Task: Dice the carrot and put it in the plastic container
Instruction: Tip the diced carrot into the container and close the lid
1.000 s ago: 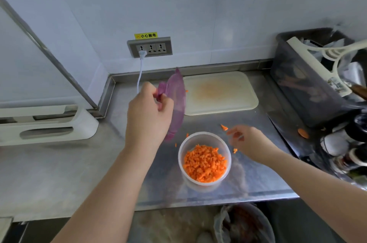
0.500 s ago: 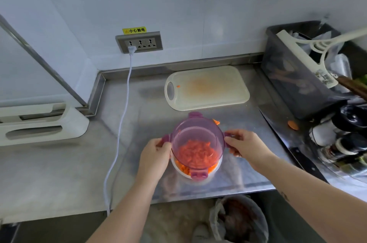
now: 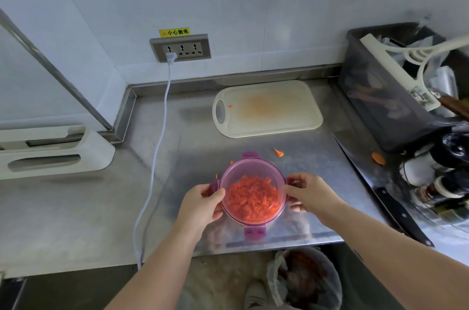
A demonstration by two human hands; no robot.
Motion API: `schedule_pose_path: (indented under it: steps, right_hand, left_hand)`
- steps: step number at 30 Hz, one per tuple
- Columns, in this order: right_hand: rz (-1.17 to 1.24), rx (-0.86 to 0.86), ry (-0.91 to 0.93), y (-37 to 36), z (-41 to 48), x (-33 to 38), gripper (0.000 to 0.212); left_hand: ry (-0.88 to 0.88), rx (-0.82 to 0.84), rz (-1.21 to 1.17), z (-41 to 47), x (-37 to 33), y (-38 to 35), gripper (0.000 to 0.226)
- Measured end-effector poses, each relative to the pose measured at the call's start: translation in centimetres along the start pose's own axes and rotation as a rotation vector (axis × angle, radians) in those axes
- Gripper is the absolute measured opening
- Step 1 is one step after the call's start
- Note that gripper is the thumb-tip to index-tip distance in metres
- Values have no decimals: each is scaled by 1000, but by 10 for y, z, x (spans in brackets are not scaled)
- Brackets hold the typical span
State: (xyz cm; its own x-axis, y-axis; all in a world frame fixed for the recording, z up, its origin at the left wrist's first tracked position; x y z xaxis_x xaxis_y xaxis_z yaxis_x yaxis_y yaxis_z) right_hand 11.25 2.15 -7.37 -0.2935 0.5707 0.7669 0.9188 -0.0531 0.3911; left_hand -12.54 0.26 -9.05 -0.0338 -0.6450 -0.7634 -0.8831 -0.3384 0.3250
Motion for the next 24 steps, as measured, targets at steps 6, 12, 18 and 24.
schedule_pose_path:
  steps: [6,12,18,24]
  right_hand:
    - [-416,-224,207,15,-7,12,33]
    - [-728,-92,225,4,-3,26,50]
    - [-502,-1,113,3,6,22,29]
    - [-599,245,-49,11,-9,17,34]
  left_hand:
    - [-446,-160,611,4,-19,9,32]
    - [-629,-128,973,-9,-42,-2,28]
    - [-579,-33,919,-4,-42,-2,33]
    - [-652,3,659,-3,-44,-1,30]
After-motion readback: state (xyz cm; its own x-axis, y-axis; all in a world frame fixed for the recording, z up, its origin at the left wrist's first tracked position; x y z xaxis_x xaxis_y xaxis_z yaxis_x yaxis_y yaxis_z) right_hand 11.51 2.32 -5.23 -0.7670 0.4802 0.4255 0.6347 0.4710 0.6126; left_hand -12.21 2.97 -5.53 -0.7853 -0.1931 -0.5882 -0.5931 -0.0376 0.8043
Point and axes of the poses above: each hand's wrist, its own z-axis towards the middle knuckle, its own y-axis out of the back of the hand, x = y × z, the point moved 4 cm from there along z, towards the middle knuckle, and after that the axes turned 14 degrees about -x, right-handed, at the moved point
